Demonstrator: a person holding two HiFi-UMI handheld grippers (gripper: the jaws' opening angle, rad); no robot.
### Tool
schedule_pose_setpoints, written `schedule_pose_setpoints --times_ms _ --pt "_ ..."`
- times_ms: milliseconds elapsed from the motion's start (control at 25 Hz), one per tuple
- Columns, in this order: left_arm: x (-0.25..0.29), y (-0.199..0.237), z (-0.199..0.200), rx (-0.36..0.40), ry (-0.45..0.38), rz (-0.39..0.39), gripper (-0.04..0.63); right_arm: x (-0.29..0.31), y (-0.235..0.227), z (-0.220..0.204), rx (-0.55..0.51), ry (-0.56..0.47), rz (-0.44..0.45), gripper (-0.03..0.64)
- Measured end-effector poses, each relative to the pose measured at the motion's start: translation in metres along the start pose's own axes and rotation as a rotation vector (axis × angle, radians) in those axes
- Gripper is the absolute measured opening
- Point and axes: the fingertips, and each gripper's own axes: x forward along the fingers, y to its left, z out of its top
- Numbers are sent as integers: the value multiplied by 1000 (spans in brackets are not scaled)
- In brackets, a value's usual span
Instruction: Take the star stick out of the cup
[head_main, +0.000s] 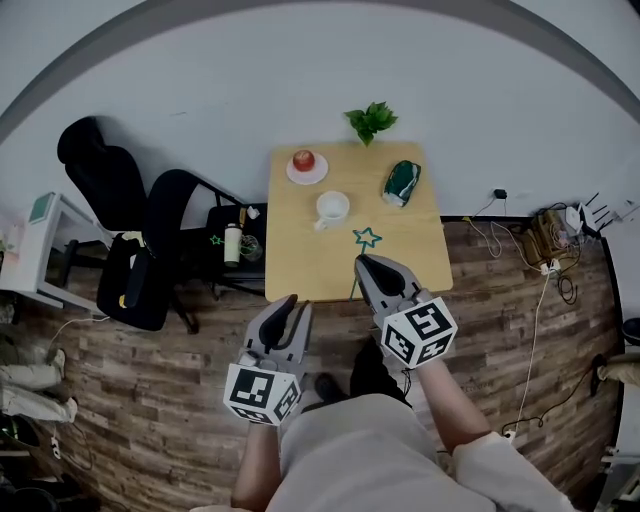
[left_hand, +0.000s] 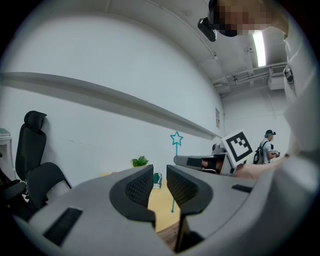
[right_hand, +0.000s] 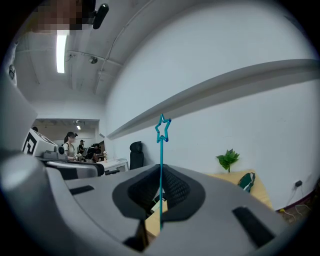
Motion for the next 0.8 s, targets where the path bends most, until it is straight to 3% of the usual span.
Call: schedule_pose_setpoints --times_ms 240,800 --pt "-3 -4 4 17 -11 3 77 -18 19 7 -87 -24 5 9" --pt "-8 0 10 21 -29 41 54 -29 61 17 -127 -59 111 8"
